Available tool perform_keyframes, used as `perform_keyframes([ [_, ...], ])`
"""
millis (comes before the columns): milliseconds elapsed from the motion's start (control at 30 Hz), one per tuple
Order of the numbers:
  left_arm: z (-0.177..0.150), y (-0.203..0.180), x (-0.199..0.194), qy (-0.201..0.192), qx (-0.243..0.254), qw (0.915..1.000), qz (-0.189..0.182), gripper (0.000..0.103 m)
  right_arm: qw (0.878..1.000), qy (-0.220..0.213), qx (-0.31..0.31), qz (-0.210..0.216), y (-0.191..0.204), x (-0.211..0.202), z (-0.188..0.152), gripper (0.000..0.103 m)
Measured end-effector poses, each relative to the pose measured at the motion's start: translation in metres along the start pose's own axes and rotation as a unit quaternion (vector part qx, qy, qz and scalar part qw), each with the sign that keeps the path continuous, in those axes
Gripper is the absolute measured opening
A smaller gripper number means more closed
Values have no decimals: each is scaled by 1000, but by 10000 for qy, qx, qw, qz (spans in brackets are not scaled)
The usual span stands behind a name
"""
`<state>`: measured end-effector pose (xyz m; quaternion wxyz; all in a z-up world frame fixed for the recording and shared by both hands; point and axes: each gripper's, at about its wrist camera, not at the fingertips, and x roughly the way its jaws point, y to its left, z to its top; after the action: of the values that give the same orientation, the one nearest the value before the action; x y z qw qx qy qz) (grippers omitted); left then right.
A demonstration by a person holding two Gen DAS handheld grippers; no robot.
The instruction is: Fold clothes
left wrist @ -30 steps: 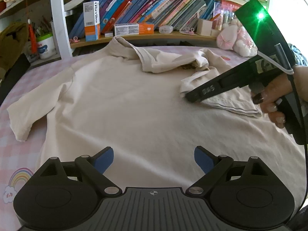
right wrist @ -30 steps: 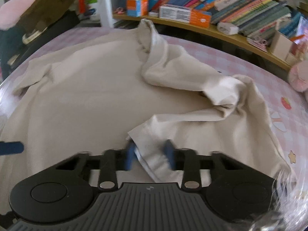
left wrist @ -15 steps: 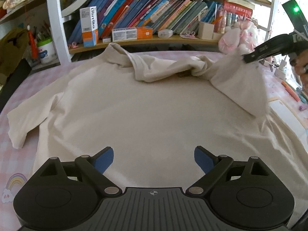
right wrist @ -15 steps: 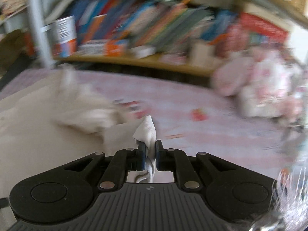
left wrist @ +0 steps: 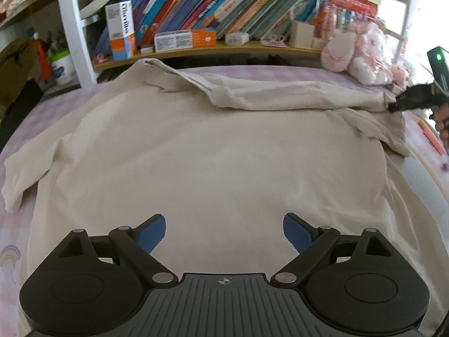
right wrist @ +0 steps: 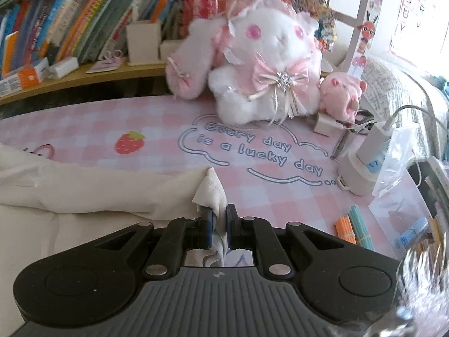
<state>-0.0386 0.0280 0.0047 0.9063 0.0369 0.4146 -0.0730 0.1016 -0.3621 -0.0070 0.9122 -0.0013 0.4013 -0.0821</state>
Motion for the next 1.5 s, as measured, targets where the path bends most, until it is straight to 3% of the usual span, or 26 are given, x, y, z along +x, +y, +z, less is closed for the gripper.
perform_keyframes([
  [300,3,-7,-6,-22,16,9998,217,93,9999,-44,-108,41,-11,23,16,8],
  [633,6,0,-7,-6,55,9999,129,93,9984,133,-546,-14,-12,46,31,11],
  [800,24,29,-3,-133,-238,9995,165,93,9975,246,-611,-256,-4,43,32,32],
  [867,34,47,1,-167,-362,9990,194,93,9974,106,-668,-257,-1,32,33,40],
  [1033,55,96,16,-252,-818,9960,248,93,9883,-297,-1486,166,37,-7,31,51],
  [1167,64,121,30,-295,-1043,9939,222,93,9584,-581,-2702,717,96,-30,21,60],
  [1300,73,127,43,-277,-915,9954,94,93,8991,-976,-4094,1207,162,-44,0,69],
  [1500,80,114,47,-369,-504,9979,-173,93,8425,-932,-4875,2094,229,-44,-4,67],
])
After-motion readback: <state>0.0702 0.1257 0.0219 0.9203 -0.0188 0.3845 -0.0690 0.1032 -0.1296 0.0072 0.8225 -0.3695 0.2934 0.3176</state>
